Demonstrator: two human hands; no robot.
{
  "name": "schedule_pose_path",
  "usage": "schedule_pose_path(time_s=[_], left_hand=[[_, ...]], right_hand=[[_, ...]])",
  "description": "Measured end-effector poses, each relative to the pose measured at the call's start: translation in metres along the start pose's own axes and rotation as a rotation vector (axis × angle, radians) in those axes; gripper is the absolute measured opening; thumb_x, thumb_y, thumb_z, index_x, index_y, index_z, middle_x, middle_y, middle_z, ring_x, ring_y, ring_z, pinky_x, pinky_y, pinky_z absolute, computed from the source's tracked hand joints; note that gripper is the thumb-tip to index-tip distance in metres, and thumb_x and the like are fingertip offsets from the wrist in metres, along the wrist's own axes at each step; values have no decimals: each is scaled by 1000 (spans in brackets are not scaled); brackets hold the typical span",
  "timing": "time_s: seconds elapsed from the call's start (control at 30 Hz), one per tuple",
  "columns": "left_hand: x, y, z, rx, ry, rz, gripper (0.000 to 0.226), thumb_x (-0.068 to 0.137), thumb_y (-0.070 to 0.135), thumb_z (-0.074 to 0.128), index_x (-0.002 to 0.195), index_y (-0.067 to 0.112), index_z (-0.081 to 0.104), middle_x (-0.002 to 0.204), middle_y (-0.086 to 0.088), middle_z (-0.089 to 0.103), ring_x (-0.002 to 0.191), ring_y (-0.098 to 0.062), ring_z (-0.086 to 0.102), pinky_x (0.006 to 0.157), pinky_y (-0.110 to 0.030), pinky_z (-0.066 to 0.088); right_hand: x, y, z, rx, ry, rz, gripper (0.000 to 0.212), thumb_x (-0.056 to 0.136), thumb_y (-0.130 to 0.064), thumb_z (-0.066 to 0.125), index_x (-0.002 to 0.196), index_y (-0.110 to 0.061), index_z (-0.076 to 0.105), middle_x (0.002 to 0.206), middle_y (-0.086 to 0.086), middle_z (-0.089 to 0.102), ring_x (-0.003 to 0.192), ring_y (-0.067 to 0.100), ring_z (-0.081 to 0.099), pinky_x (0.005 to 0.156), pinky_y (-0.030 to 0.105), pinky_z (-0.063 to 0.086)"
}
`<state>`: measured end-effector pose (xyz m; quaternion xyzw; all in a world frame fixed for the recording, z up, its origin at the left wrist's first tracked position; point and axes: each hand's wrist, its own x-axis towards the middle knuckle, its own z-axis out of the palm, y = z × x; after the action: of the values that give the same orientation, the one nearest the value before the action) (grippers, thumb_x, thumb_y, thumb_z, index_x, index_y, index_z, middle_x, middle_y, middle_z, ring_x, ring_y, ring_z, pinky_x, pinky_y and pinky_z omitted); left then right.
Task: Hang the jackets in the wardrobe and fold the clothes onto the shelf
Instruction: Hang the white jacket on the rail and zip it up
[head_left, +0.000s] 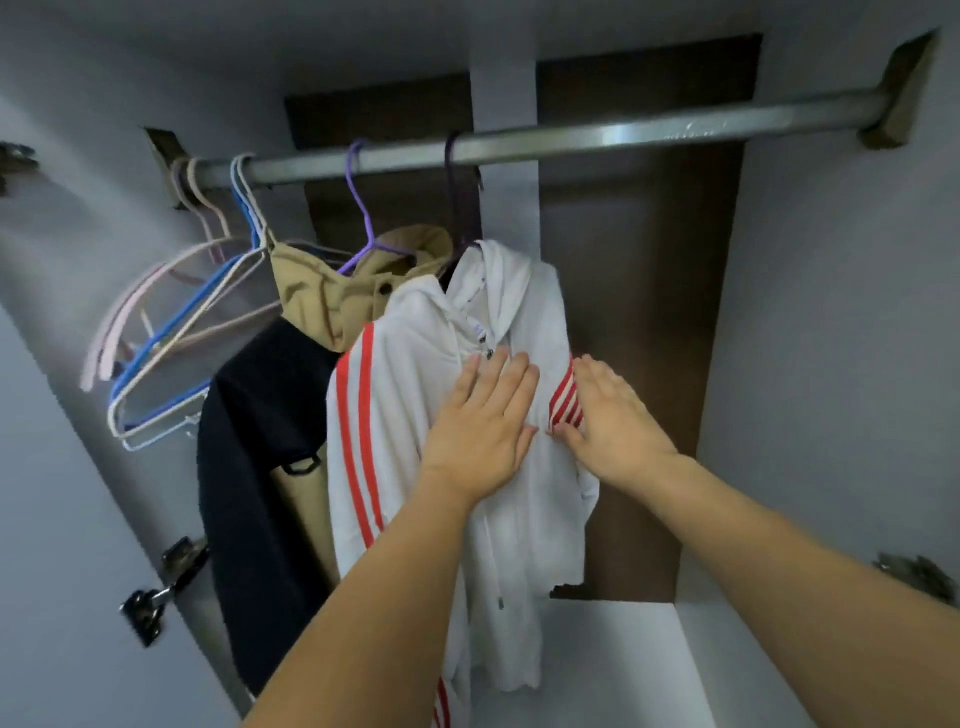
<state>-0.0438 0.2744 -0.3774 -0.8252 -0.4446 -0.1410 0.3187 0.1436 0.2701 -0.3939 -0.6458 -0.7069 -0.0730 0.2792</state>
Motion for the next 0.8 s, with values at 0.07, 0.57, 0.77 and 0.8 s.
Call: schedule_pose_path(time_s=[0.07,0.57,0.77,0.8], left_hand=[[8,-2,-34,-73,-37,-35,67,101,51,7,158,16,12,166,-7,11,153,-27,1,122,-44,-11],[22,-24,-270,-316,-33,-53,59,101,40,42,151,10,34,158,-12,32,149,-32,22,123,-46,6],[2,-23,-275,-383,6,46,58,99,39,48,148,9,39,155,-12,38,146,-32,29,122,-48,13],[-2,-19,-273,-399,-1,59,59,99,41,47,148,9,39,155,-12,38,146,-32,29,122,-48,14]], right_hand=[[-2,-12,-41,-26,-68,31,87,92,-54,57,156,-23,8,163,-2,14,150,20,13,109,29,-3],[-40,-93,-303,26,-229,260,82,94,-35,63,156,-21,11,163,0,14,151,21,10,122,37,12],[-93,-114,-324,3,-206,318,77,96,-33,58,156,-16,13,163,3,14,151,22,10,123,36,12],[-107,-114,-326,-6,-202,334,77,96,-33,57,156,-14,13,163,5,14,150,22,10,123,34,9]])
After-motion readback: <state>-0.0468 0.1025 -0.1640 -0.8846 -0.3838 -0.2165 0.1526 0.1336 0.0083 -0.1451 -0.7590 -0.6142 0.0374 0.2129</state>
